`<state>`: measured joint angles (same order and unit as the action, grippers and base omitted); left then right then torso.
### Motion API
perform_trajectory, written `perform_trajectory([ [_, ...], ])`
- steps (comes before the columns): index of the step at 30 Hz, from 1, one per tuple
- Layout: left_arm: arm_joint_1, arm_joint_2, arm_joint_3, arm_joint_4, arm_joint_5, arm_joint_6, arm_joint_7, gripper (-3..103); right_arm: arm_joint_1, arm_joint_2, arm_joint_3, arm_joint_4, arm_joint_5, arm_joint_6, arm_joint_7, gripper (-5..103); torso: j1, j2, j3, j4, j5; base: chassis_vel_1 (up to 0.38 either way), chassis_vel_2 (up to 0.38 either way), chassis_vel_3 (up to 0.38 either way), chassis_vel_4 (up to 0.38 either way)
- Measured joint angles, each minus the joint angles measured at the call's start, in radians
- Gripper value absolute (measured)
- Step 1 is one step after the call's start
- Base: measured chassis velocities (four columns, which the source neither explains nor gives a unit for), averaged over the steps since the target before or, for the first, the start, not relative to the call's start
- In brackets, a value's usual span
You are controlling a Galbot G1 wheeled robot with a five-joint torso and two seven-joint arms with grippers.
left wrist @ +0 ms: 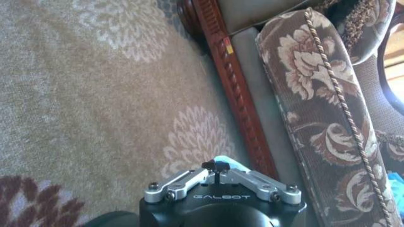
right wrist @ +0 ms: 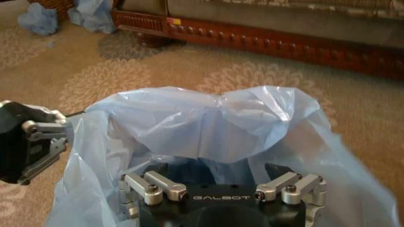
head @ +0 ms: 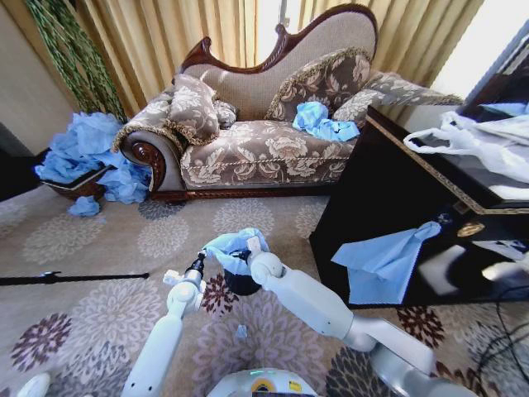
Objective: Place a garbage bag over the trash bin.
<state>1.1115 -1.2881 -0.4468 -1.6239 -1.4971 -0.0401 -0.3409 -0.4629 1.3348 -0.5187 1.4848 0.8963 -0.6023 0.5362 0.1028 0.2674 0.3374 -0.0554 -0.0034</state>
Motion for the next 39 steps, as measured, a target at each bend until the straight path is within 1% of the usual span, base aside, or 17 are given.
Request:
perform_trajectory([
  [2, 0.001, 0.0, -0.001, 0.0, 0.001, 0.0, 0.0, 0, 0.001, -0.004, -0.003, 0.006, -0.006, -0.002, 0.0, 100, 0.0, 0.0, 0.0, 0.0001, 0.0, 0.0, 0.0, 0.0, 0.0],
  [4, 0.003, -0.001, -0.001, -0.001, 0.003, -0.002, 0.001, 0, 0.005, -0.019, -0.013, 0.013, -0.044, -0.009, -0.009, 100, 0.0, 0.0, 0.0, 0.0004, -0.0001, 0.0, 0.0, 0.0, 0.0],
  [5, 0.003, -0.001, -0.001, -0.001, 0.003, -0.002, 0.001, 0, 0.005, -0.019, -0.013, 0.013, -0.044, -0.009, -0.009, 100, 0.0, 0.0, 0.0, 0.0004, -0.0001, 0.0, 0.0, 0.0, 0.0],
  [9, 0.004, -0.003, -0.001, -0.006, 0.008, -0.002, 0.002, 0, 0.005, -0.049, -0.026, 0.021, -0.119, -0.024, -0.034, 100, 0.0, 0.0, 0.0, -0.0001, 0.0, 0.0, 0.0, 0.0, 0.0],
  [13, 0.005, -0.004, -0.001, -0.007, 0.012, -0.003, 0.002, 0, -0.002, -0.058, -0.022, 0.031, -0.125, -0.025, -0.034, 100, 0.0, 0.0, 0.0, 0.0004, 0.0001, 0.0, 0.0, 0.0, 0.0],
  [16, 0.003, -0.005, -0.001, -0.008, 0.017, -0.004, 0.002, 0, -0.012, -0.09, -0.029, 0.082, -0.057, -0.022, -0.033, 100, 0.0, 0.0, 0.0, 0.0, 0.0, 0.0, 0.0, 0.0, 0.0],
  [17, 0.003, -0.005, -0.001, -0.008, 0.017, -0.004, 0.002, 0, -0.012, -0.09, -0.029, 0.082, -0.057, -0.022, -0.033, 100, 0.0, 0.0, 0.0, 0.0, 0.0, 0.0, 0.0, 0.0, 0.0],
  [19, 0.003, -0.006, 0.0, -0.008, 0.021, -0.005, 0.002, 0, -0.023, -0.111, -0.027, 0.112, -0.025, -0.007, -0.038, 100, 0.0, 0.0, 0.0, 0.0002, 0.0001, 0.0, 0.0, 0.0, 0.0],
  [22, 0.003, -0.007, 0.003, -0.008, 0.024, -0.005, 0.002, 0, -0.025, -0.129, -0.023, 0.126, -0.017, 0.007, -0.043, 100, 0.0, 0.0, 0.0, 0.0002, 0.0, 0.0, 0.0, 0.0, 0.0],
  [23, 0.003, -0.01, 0.004, -0.007, 0.027, -0.005, 0.002, 0, -0.025, -0.145, -0.021, 0.14, -0.007, 0.009, -0.046, 100, 0.0, 0.0, 0.0, 0.0001, 0.0001, 0.0, 0.0, 0.0, 0.0],
  [29, 0.005, -0.017, 0.005, -0.006, 0.038, -0.006, 0.002, 0, -0.033, -0.183, -0.016, 0.167, 0.001, 0.008, -0.05, 100, 0.0, 0.0, 0.0, 0.0002, 0.0, 0.0, 0.0, 0.0, 0.0],
  [36, 0.006, -0.013, 0.008, -0.009, 0.039, -0.007, -0.001, 0, -0.046, -0.202, -0.002, 0.203, 0.015, 0.017, -0.05, 100, 0.0, 0.0, 0.0, 0.0001, 0.0, 0.0, 0.0, 0.0, 0.0],
  [39, 0.004, -0.014, 0.012, -0.005, 0.042, -0.007, -0.001, 0, -0.047, -0.204, 0.016, 0.23, 0.04, 0.041, -0.041, 100, 0.0, 0.0, 0.0, 0.0002, 0.0, 0.0, 0.0, 0.0, 0.0],
])
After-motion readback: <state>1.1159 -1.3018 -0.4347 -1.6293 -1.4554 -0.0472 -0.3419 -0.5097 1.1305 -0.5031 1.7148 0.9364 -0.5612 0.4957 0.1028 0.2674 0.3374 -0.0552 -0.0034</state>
